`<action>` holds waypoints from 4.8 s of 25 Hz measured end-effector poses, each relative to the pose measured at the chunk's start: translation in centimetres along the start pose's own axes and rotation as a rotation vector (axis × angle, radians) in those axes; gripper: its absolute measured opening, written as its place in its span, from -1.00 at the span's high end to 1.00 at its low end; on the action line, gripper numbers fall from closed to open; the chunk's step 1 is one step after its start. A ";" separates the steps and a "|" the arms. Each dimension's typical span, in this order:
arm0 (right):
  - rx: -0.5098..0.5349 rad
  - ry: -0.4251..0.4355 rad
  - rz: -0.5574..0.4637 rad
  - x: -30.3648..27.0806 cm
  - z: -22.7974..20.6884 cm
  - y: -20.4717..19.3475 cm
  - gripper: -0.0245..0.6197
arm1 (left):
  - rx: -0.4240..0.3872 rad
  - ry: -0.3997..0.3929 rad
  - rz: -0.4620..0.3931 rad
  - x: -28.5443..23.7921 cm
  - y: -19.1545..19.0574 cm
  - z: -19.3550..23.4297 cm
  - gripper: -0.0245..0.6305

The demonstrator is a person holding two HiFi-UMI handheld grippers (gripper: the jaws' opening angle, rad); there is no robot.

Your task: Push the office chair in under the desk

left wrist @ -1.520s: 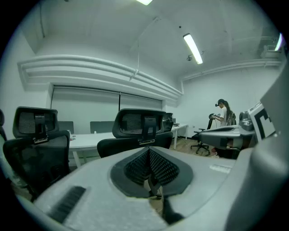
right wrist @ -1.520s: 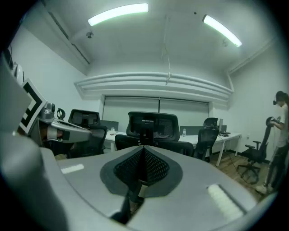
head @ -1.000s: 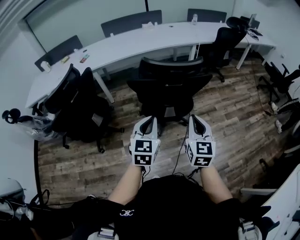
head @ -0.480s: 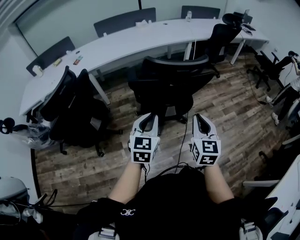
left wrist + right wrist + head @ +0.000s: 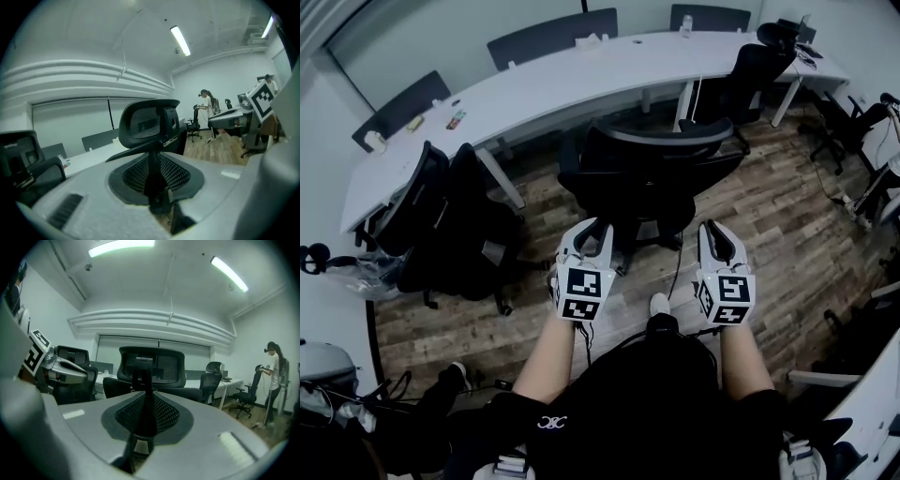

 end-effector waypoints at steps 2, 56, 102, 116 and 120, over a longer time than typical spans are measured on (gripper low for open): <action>0.034 0.026 0.016 -2.0 -1.8 0.3 0.71 | -0.052 0.015 0.015 -1.8 0.1 1.2 0.63; 0.642 0.575 0.389 -29.3 -17.3 -1.0 -0.05 | -0.417 -0.051 0.479 -20.6 -1.9 11.9 0.24; 0.686 0.687 0.439 -57.5 -17.6 3.6 -0.07 | -0.346 0.072 0.464 -37.5 -0.4 27.7 0.24; 0.704 0.713 0.427 -64.9 -15.9 4.9 -0.05 | -0.350 0.094 0.442 -41.6 -0.7 33.7 0.23; 0.709 0.715 0.422 -67.3 -15.6 5.2 -0.04 | -0.348 0.100 0.431 -43.2 -0.6 35.7 0.23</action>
Point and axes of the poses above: the fingertips, and each gripper's own axes: x backward along the fingers, z to its left, y out of its top, the point moved 3 cm from there along x, backward along the fingers, and after that the axes turned 2 degrees about -x, right-handed, at the moved point
